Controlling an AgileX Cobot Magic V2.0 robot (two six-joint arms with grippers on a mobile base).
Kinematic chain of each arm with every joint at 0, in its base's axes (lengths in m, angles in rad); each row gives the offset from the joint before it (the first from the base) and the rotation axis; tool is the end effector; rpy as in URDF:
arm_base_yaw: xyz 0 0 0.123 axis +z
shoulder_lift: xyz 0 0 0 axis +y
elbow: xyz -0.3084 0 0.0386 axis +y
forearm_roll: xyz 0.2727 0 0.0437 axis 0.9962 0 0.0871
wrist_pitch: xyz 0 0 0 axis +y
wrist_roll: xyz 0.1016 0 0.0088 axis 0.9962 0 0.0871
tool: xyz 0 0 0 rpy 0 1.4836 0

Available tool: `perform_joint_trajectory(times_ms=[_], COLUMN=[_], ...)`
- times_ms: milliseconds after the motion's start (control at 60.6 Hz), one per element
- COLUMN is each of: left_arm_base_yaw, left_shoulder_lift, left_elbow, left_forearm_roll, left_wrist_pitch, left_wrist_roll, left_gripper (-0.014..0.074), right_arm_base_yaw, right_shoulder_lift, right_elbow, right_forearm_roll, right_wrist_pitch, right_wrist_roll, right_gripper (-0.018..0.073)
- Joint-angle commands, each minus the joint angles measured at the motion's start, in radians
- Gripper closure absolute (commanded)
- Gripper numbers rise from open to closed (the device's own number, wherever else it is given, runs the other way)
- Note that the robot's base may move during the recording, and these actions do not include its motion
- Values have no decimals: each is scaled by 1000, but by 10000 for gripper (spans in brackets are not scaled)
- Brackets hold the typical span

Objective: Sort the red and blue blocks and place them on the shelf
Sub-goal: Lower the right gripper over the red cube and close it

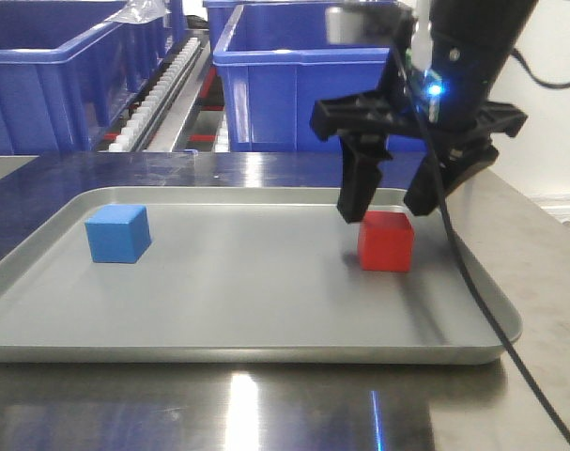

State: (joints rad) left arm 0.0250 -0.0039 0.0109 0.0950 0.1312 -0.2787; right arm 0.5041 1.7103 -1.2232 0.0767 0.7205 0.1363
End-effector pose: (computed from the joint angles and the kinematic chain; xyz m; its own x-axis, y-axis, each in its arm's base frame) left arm 0.0662 0.0029 0.1970 -0.0427 -0.1846 -0.9819 -0.0460 0.9821 -0.1826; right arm 0.3363 0.1914 0.2423 -0.8697 -0.2599 -0.4197 -0.3405 0.9314 0.1288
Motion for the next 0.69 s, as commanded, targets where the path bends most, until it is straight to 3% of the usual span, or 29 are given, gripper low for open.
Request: perform_joint_trajectory(times_ms=[0, 545, 677], left_arm_base_yaw=[0, 0, 0], left_shoulder_lift=[-16, -16, -16], left_elbow=[21, 21, 21], left_forearm_roll=[-1, -1, -1], left_wrist_pitch=[-86, -86, -86], left_wrist_roll=[4, 4, 4], left_gripper=[460, 460, 460], right_arm_base_yaw=[0, 0, 0], right_shoulder_lift=[-38, 14, 14], right_elbow=[-37, -38, -38], right_forearm_roll=[-13, -13, -13], right_wrist_pitch=[-24, -31, -36], right_wrist_roll=[-5, -5, -5], right_gripper=[54, 55, 118])
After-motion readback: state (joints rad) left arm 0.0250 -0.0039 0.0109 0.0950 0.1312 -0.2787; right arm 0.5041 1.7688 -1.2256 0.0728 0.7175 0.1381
